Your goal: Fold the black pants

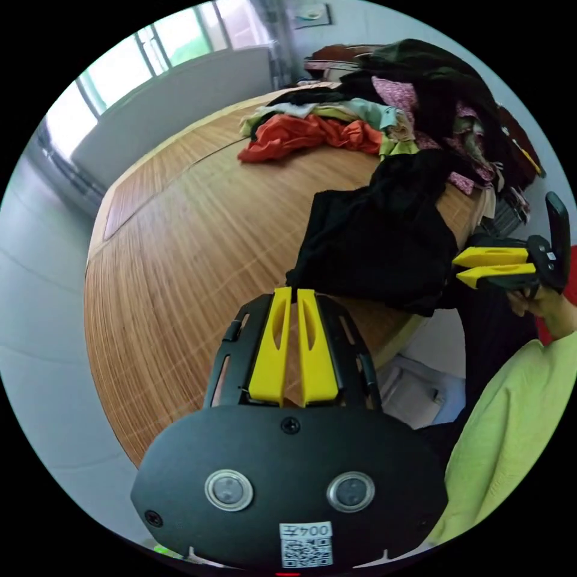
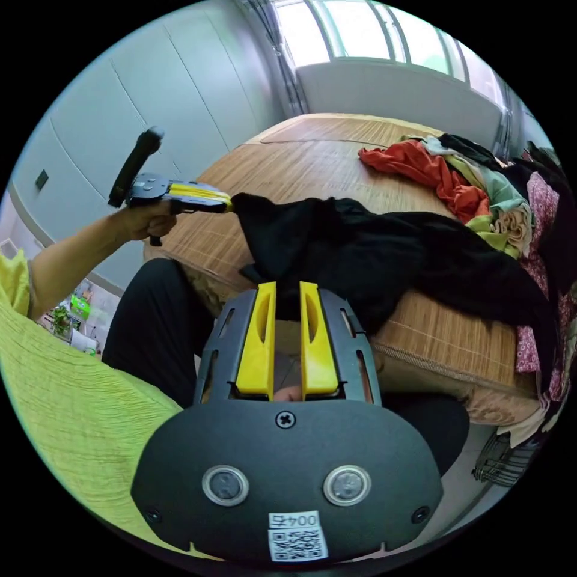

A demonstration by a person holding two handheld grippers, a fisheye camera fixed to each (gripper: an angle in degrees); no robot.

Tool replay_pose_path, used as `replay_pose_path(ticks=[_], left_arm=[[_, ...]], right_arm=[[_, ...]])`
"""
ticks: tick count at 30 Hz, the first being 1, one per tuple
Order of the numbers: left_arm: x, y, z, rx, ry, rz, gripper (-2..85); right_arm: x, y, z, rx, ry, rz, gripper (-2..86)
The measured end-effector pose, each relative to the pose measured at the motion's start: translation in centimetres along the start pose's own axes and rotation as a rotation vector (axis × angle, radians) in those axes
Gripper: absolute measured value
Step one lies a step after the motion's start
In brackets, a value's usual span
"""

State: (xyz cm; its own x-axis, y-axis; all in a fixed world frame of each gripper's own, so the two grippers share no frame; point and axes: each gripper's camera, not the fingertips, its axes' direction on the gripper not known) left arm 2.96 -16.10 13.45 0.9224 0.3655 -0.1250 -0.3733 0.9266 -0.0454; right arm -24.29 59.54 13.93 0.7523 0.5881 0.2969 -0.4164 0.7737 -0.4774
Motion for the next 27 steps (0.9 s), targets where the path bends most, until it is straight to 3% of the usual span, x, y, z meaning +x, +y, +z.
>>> replay_pose_path(ticks=[5,7,10,16,20,24,27], left_arm=[[-0.7,3.0,-0.2,0.058,0.013,0.027,4.3],[-1.5,3.7,-0.1,0.059,0.037,0.047,6.2],[-2.7,4.2,0.4,0.075,0.138,0.05,8.6],[0.7,-0.4,4.5,0.075,0.19,0.209,13.4],[0.9,-3.2,8.2,0.063,0.306,0.202,14.4],[2.4,-3.0,11.2,0.015,0.187,0.248,10.4],[2.9,-0.8,10.8,0.086,0.12,0.275,5.4]], right_arm=[[5.3,-0.5,-0.7,-0.037,0.046,0.082,9.5],[8.7,-2.0,0.0,-0.064,0.035,0.128,15.2],[13.3,-4.3,2.1,-0.115,0.02,0.235,16.4],[19.6,-7.5,7.8,-0.14,-0.247,0.487,17.1],[18.1,-7.2,7.0,-0.067,-0.282,0.47,5.4],[11.8,-4.8,2.7,0.019,-0.157,0.305,4.1],[8.4,-2.4,1.7,-0.006,-0.106,0.229,4.2]])
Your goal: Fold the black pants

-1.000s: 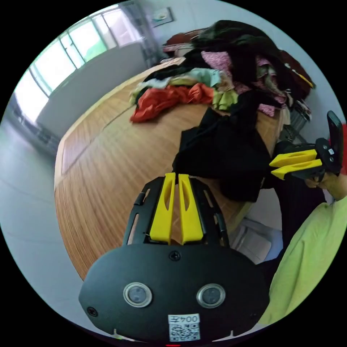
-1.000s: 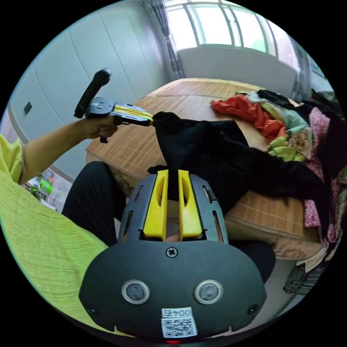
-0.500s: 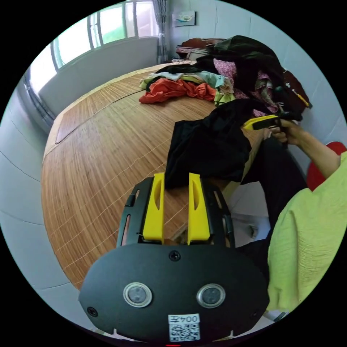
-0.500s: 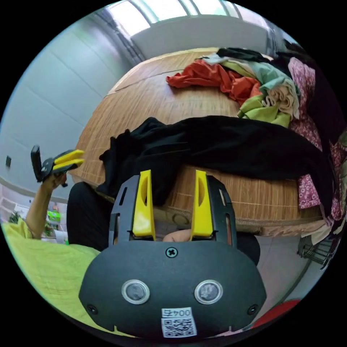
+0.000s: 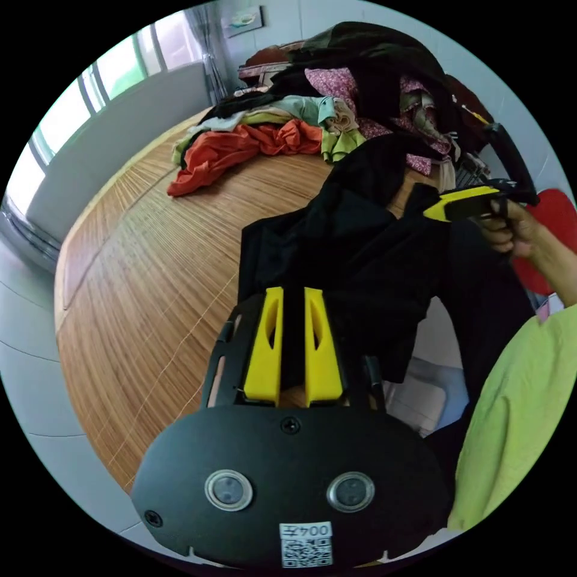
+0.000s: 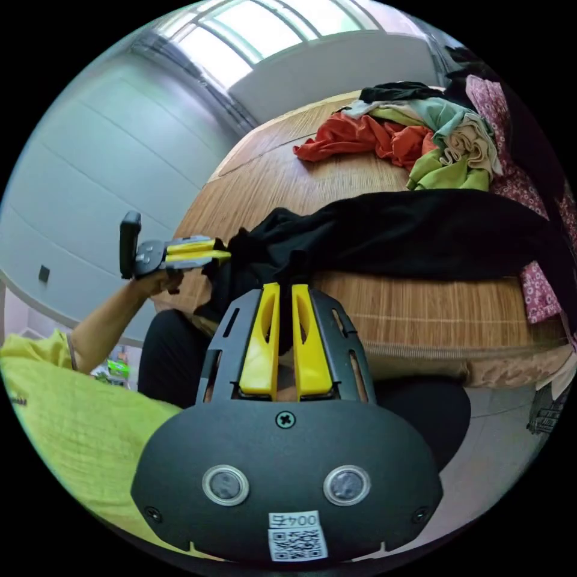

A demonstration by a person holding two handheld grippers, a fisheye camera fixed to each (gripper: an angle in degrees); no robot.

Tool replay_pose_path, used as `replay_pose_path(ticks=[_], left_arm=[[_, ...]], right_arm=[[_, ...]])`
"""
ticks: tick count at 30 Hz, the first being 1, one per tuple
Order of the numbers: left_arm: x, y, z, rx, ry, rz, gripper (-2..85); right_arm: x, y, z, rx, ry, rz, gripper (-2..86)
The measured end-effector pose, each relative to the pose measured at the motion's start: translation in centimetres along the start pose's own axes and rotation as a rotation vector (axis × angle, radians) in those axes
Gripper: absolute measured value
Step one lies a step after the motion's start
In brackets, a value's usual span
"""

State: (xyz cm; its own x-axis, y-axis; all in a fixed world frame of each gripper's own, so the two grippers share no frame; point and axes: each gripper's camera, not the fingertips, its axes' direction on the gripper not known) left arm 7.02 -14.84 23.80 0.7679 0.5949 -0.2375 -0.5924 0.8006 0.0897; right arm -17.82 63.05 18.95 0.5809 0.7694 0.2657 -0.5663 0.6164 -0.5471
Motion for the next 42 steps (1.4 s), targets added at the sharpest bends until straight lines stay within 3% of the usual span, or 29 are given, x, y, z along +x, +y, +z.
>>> replay_pose_path(ticks=[6,13,25,29,35,42], left_arm=[[-0.2,5.8,-2.0,0.112,0.086,-0.022,3.1],[-1.1,8.6,1.8,0.002,0.087,-0.002,5.1],[-8.8,10.9,5.5,-0.062,0.324,-0.133,12.1],[-12.5,9.0,6.9,-0.063,0.417,-0.251,12.6],[-13.9,8.0,11.6,-0.224,0.401,-0.31,12.3],[-13.5,11.3,14.2,-0.252,0.359,-0.313,13.1]], right_arm=[[-4.7,-0.6,0.7,-0.09,0.078,-0.179,9.4],[-10.7,-6.8,2.4,-0.248,0.133,-0.53,17.6],[-20.7,-14.3,7.0,-0.496,0.297,-0.976,18.7],[-23.3,-15.5,7.7,-0.526,0.321,-1.047,18.8],[-25.5,-18.1,6.5,-0.495,0.327,-1.089,18.7],[-26.2,-20.1,4.9,-0.514,0.383,-1.205,17.3]])
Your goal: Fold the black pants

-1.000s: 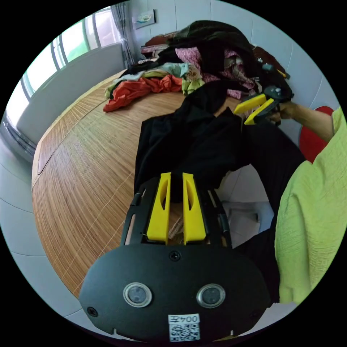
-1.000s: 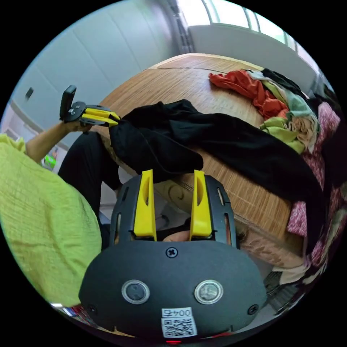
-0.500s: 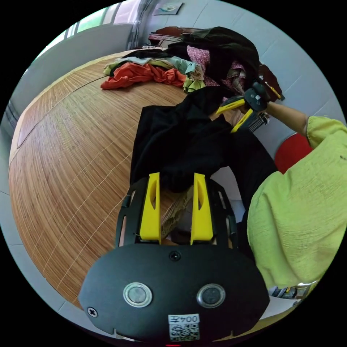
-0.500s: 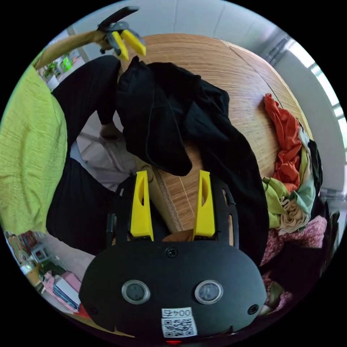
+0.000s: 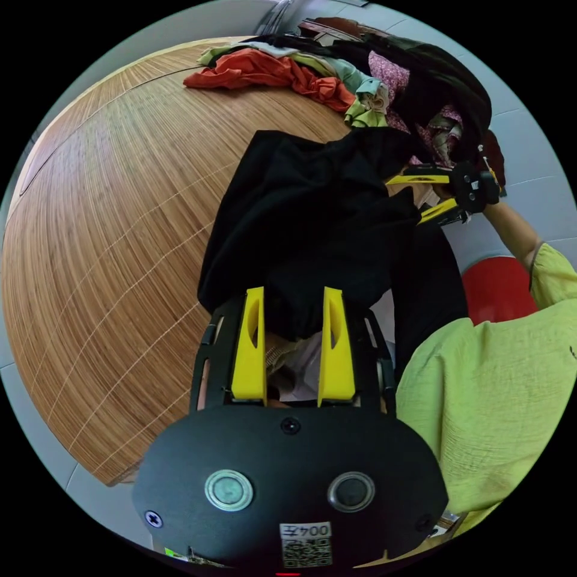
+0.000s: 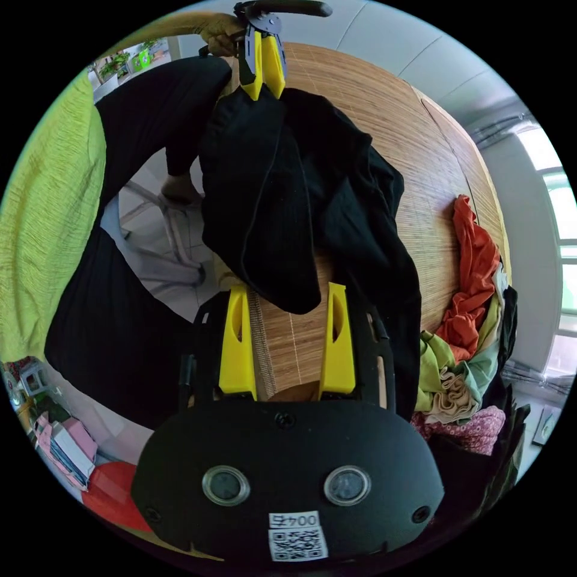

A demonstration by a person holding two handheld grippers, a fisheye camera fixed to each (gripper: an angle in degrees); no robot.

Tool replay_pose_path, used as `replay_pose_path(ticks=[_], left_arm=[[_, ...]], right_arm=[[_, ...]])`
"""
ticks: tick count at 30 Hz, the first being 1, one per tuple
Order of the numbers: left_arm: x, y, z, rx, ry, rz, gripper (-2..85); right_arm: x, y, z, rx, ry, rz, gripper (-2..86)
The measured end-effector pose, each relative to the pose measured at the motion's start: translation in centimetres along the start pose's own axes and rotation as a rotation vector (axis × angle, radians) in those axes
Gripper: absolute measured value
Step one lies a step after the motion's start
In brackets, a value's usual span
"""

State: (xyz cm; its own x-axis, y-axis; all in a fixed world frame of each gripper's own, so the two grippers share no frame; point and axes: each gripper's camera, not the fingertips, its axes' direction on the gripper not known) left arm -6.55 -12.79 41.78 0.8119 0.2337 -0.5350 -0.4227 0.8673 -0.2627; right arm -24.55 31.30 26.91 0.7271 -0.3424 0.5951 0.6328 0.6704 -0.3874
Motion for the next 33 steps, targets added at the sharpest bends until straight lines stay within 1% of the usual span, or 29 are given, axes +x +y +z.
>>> replay_pose_path(ticks=[2,7,9,12,13,15,16,20,22,25,26,28,29,31,33], left_arm=[[-0.6,0.7,0.1,0.023,0.016,-0.008,13.2],[-2.1,1.9,0.4,0.048,0.001,0.0,13.5],[-3.2,2.0,-0.4,0.088,0.033,-0.014,13.5],[-5.0,1.6,-1.1,0.105,0.107,-0.028,13.4],[-5.3,1.4,-1.0,0.09,0.11,-0.027,13.4],[-6.8,0.9,-0.2,-0.008,0.102,-0.031,13.5],[-7.1,0.9,-0.2,-0.017,0.102,-0.031,13.5],[-9.5,1.8,-1.7,-0.037,0.116,-0.085,13.5],[-10.7,2.2,-2.1,-0.041,0.15,-0.105,13.4],[-12.0,2.1,-2.8,-0.047,0.214,-0.099,12.7],[-12.4,2.0,-3.1,-0.045,0.228,-0.091,12.1],[-13.1,2.4,-3.8,-0.035,0.217,-0.07,9.9],[-13.5,2.9,-4.6,-0.017,0.203,-0.059,7.1],[-13.9,3.9,-6.6,0.037,0.188,-0.047,4.6],[-13.6,5.7,-10.5,0.14,0.13,-0.028,3.3]], right_arm=[[0.9,0.4,-0.9,0.02,-0.011,0.005,15.4],[3.2,3.6,-5.2,0.123,-0.022,0.051,5.2],[3.9,5.4,-6.7,0.153,-0.01,0.084,3.7],[4.9,8.2,-8.4,0.177,0.0,0.134,3.3],[5.3,9.2,-8.9,0.184,-0.002,0.145,3.4],[6.0,10.5,-9.3,0.188,0.012,0.163,3.7],[6.6,11.4,-9.6,0.191,0.022,0.175,4.1],[8.7,14.1,-10.6,0.184,0.044,0.181,6.4],[10.5,16.1,-11.2,0.173,0.031,0.17,8.1],[12.9,18.3,-12.1,0.167,0.01,0.144,8.5],[13.3,18.8,-12.3,0.164,0.011,0.137,8.2],[15.0,20.9,-13.6,0.162,-0.003,0.11,3.8],[15.5,21.5,-14.1,0.162,-0.018,0.106,3.3],[17.7,24.1,-16.2,0.165,-0.039,0.121,2.0],[19.8,26.5,-18.7,0.187,-0.043,0.174,1.4]])
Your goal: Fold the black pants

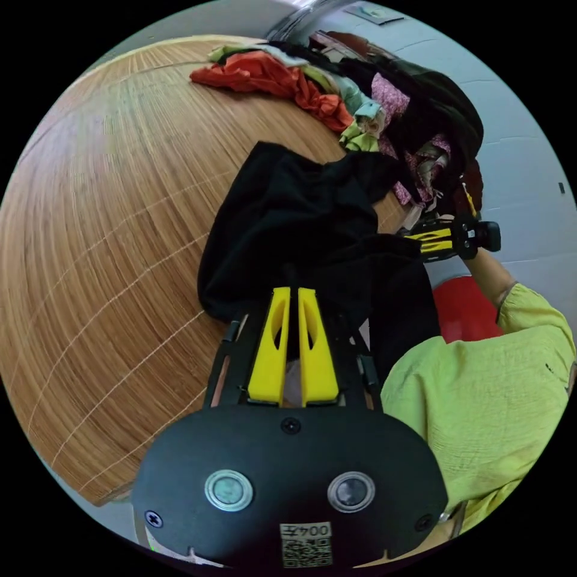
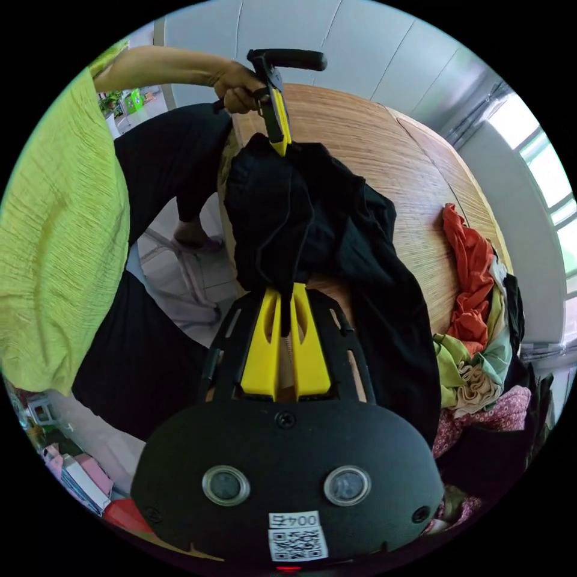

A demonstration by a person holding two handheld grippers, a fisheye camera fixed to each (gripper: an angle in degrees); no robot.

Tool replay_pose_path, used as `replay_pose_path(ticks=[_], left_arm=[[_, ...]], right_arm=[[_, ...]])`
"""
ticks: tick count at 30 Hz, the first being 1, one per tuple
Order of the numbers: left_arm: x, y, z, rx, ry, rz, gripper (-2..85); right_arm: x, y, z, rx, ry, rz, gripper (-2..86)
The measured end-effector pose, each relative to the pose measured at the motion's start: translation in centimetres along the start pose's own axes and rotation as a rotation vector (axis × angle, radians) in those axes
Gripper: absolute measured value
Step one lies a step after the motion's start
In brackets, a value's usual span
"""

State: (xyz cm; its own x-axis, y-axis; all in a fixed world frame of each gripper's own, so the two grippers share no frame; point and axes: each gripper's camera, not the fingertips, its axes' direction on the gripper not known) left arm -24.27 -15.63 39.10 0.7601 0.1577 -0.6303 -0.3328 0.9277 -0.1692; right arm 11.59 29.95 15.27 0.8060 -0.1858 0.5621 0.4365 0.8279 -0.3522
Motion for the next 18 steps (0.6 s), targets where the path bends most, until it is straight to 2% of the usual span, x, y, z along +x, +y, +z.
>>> replay_pose_path(ticks=[6,12,14,18], left_arm=[[5.0,2.5,-13.6,0.288,-0.17,0.218,1.8],[7.5,2.2,-28.3,0.56,-0.212,0.29,1.2],[8.4,1.8,-32.5,0.594,-0.203,0.333,1.2],[9.2,1.4,-40.2,0.54,-0.094,0.477,1.3]], right_arm=[[10.6,3.7,-15.1,0.092,0.125,0.255,0.4],[19.0,4.0,-34.4,0.134,0.489,0.339,0.0],[20.8,3.8,-39.9,0.149,0.557,0.34,-0.1],[24.7,4.7,-50.9,0.222,0.638,0.379,-0.2]])
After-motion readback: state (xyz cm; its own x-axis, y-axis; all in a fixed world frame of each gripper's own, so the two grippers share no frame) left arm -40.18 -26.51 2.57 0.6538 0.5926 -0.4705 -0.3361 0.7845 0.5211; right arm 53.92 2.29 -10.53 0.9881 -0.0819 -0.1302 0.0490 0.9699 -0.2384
